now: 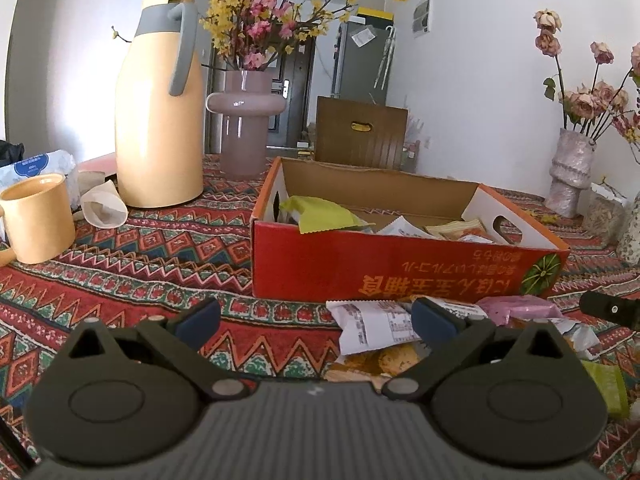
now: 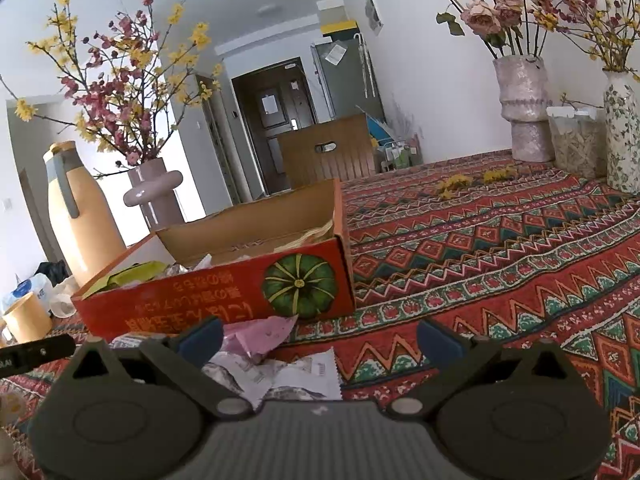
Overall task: Organize snacks
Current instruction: 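Move both open grippers back over the snack pile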
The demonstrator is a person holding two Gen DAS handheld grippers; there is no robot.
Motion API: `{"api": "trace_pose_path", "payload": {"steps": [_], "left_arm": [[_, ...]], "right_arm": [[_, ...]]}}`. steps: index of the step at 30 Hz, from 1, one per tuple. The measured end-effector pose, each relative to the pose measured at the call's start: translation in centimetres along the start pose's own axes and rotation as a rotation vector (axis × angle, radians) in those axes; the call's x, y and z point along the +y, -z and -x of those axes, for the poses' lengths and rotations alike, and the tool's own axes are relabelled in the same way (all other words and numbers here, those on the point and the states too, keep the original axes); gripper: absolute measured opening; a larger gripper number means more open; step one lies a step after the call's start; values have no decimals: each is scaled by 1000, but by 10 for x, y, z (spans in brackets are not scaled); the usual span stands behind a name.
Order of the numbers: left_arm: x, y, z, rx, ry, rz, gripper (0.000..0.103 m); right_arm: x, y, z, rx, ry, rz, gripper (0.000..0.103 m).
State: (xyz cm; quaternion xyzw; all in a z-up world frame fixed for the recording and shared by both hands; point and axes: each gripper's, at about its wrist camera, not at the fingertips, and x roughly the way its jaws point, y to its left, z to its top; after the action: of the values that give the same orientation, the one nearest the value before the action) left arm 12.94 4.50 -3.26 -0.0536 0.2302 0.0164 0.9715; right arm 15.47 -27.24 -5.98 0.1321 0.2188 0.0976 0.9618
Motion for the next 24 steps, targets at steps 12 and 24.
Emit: {"api": "trace_pose_path", "payload": {"steps": [12, 24], "left_arm": [[3, 0, -3, 16, 18, 21, 103], [9, -1, -7, 44, 42, 61, 103]], "right_arm": [[2, 0, -4, 27, 8, 4, 103], [12, -8, -7, 81, 15, 11, 103]]}}
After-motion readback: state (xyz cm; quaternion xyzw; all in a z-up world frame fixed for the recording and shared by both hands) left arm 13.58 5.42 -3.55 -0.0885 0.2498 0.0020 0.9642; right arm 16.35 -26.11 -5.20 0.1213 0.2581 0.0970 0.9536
